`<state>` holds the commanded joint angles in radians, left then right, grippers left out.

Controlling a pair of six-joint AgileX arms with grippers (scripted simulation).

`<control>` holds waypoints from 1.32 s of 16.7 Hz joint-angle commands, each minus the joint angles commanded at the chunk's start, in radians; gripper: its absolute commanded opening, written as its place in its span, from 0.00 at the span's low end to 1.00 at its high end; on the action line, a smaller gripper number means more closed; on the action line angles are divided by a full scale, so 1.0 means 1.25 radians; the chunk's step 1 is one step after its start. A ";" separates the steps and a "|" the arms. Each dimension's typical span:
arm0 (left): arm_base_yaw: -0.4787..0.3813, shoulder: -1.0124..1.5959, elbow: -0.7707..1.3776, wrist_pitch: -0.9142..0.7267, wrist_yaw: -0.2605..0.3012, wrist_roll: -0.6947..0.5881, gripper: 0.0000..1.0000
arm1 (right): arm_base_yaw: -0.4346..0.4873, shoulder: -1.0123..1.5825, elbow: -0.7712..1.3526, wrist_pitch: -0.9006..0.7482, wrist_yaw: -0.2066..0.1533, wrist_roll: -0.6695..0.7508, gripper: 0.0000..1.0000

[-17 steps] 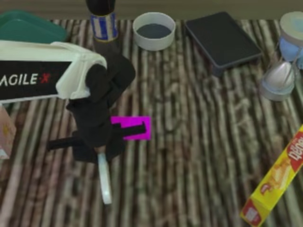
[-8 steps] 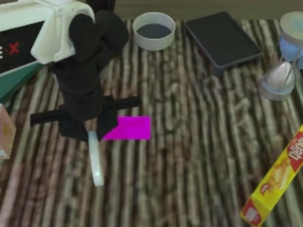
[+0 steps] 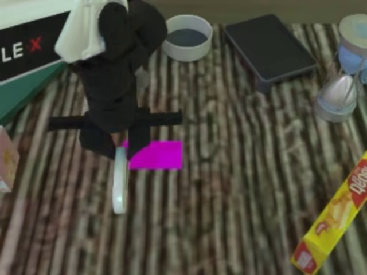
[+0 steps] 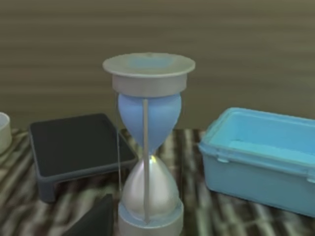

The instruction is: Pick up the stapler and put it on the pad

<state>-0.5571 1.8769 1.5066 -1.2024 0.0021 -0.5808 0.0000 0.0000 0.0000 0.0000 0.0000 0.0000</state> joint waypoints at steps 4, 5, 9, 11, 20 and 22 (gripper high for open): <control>-0.013 0.097 0.138 -0.050 0.001 0.227 0.00 | 0.000 0.000 0.000 0.000 0.000 0.000 1.00; -0.016 0.125 0.176 -0.064 0.002 0.300 0.00 | 0.000 0.000 0.000 0.000 0.000 0.000 1.00; -0.031 0.240 0.332 -0.124 0.004 0.632 0.00 | 0.000 0.000 0.000 0.000 0.000 0.000 1.00; -0.037 0.292 0.408 -0.151 0.005 0.799 0.00 | 0.000 0.000 0.000 0.000 0.000 0.000 1.00; -0.050 0.401 0.624 -0.193 0.007 1.208 0.00 | 0.000 0.000 0.000 0.000 0.000 0.000 1.00; -0.050 0.401 0.627 -0.193 0.007 1.211 0.00 | 0.000 0.000 0.000 0.000 0.000 0.000 1.00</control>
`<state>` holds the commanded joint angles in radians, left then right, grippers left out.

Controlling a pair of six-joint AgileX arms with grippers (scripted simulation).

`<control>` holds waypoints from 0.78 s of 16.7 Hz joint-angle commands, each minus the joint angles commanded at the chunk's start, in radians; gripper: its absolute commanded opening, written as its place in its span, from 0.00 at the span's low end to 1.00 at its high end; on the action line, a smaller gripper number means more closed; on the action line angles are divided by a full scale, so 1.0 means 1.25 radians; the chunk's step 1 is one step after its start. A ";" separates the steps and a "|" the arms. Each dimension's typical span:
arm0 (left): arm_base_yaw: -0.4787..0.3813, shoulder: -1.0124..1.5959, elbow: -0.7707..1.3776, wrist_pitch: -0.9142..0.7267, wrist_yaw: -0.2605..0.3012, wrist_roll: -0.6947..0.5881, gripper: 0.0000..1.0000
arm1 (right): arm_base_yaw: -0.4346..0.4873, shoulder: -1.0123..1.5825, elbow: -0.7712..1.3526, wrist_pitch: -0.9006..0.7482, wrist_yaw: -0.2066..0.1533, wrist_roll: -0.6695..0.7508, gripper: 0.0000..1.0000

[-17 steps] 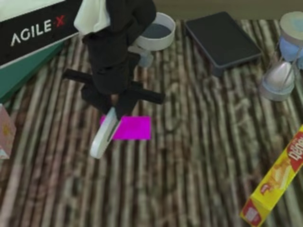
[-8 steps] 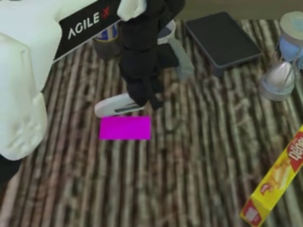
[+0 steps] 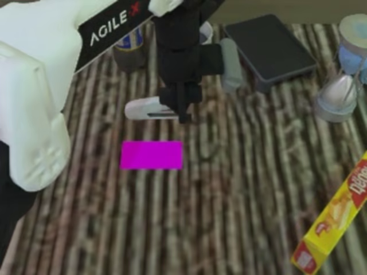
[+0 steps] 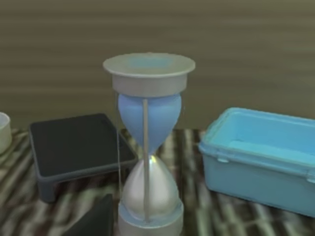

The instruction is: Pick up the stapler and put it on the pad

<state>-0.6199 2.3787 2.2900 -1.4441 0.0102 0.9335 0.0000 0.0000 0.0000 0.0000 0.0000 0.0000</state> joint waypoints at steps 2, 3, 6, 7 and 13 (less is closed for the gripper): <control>0.000 0.000 0.000 0.000 0.000 0.000 0.00 | 0.000 0.000 0.000 0.000 0.000 0.000 1.00; 0.005 -0.003 -0.002 0.001 -0.001 0.000 0.00 | 0.000 0.000 0.000 0.000 0.000 0.000 1.00; 0.009 -0.008 -0.034 0.033 -0.001 0.003 0.00 | 0.000 0.000 0.000 0.000 0.000 0.000 1.00; 0.013 -0.010 -0.061 0.060 -0.001 0.004 0.00 | 0.000 0.000 0.000 0.000 0.000 0.000 1.00; 0.032 -0.018 -0.296 0.274 0.001 0.028 0.00 | 0.000 0.000 0.000 0.000 0.000 0.000 1.00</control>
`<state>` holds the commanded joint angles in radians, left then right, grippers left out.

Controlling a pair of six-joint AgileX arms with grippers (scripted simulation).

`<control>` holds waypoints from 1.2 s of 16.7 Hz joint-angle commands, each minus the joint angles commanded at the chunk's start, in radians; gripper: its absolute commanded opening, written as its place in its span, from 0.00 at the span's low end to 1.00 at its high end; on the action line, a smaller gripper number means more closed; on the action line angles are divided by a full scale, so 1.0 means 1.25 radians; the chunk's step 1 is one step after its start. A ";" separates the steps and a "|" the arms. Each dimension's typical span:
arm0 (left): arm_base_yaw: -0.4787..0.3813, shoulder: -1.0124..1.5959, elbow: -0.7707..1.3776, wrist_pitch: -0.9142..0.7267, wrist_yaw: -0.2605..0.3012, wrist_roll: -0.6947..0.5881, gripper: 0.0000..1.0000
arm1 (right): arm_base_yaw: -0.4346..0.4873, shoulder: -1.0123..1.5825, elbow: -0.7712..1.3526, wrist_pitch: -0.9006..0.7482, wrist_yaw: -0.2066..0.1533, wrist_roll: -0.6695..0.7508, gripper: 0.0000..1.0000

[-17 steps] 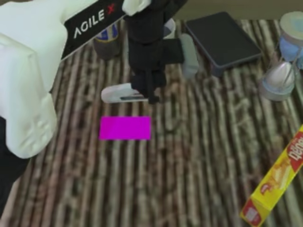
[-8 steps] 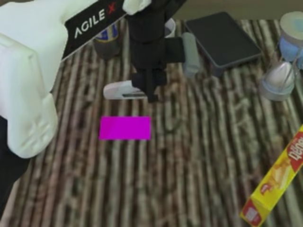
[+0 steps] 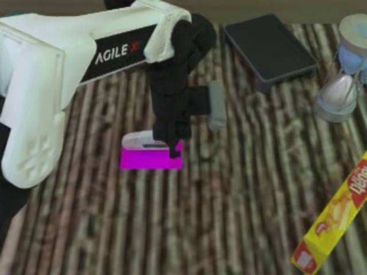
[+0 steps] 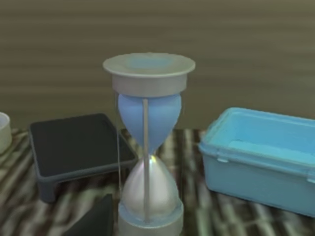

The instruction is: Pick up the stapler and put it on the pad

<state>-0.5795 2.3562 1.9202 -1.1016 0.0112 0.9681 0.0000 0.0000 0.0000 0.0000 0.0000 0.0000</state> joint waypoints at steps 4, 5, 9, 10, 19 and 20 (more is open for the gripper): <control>0.004 -0.003 -0.051 0.052 0.000 0.009 0.00 | 0.000 0.000 0.000 0.000 0.000 0.000 1.00; 0.004 -0.003 -0.051 0.052 0.000 0.009 0.00 | 0.000 0.000 0.000 0.000 0.000 0.000 1.00; 0.004 -0.003 -0.051 0.052 0.000 0.009 0.15 | 0.000 0.000 0.000 0.000 0.000 0.000 1.00; 0.004 -0.003 -0.051 0.052 0.000 0.009 0.23 | 0.000 0.000 0.000 0.000 0.000 0.000 1.00; 0.004 -0.003 -0.051 0.052 0.000 0.009 0.90 | 0.000 0.000 0.000 0.000 0.000 0.000 1.00; 0.004 -0.003 -0.051 0.052 0.000 0.009 0.98 | 0.000 0.000 0.000 0.000 0.000 0.000 1.00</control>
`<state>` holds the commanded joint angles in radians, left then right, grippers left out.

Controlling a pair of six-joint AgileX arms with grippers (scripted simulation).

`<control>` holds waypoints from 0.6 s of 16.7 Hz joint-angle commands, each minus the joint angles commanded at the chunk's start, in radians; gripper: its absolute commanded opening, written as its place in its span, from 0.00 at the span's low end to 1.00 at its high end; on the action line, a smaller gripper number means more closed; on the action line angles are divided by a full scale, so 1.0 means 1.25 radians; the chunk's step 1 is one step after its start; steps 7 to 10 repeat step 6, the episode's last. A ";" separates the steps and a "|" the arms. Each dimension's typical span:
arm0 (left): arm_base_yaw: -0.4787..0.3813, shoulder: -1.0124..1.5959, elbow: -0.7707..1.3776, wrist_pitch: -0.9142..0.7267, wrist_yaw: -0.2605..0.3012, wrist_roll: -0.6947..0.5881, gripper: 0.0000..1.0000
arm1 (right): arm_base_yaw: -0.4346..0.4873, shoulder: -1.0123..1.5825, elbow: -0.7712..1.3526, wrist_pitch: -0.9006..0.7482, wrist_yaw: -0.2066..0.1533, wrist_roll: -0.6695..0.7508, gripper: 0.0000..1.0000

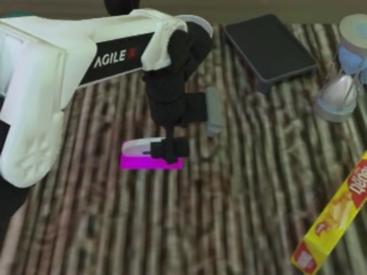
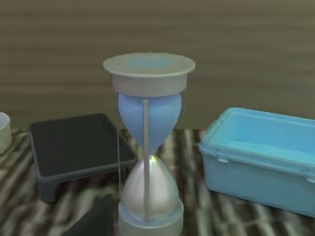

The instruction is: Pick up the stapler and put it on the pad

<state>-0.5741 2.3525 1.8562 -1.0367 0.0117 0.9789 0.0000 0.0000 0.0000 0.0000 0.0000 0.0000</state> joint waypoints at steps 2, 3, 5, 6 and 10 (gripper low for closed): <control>0.000 0.000 0.000 0.000 0.000 0.000 1.00 | 0.000 0.000 0.000 0.000 0.000 0.000 1.00; 0.000 0.000 0.000 0.000 0.000 0.000 1.00 | 0.000 0.000 0.000 0.000 0.000 0.000 1.00; 0.000 0.000 0.000 0.000 0.000 0.000 1.00 | 0.000 0.000 0.000 0.000 0.000 0.000 1.00; 0.000 0.000 0.000 0.000 0.000 0.000 1.00 | 0.000 0.000 0.000 0.000 0.000 0.000 1.00; 0.000 0.000 0.000 0.000 0.000 0.000 1.00 | 0.000 0.000 0.000 0.000 0.000 0.000 1.00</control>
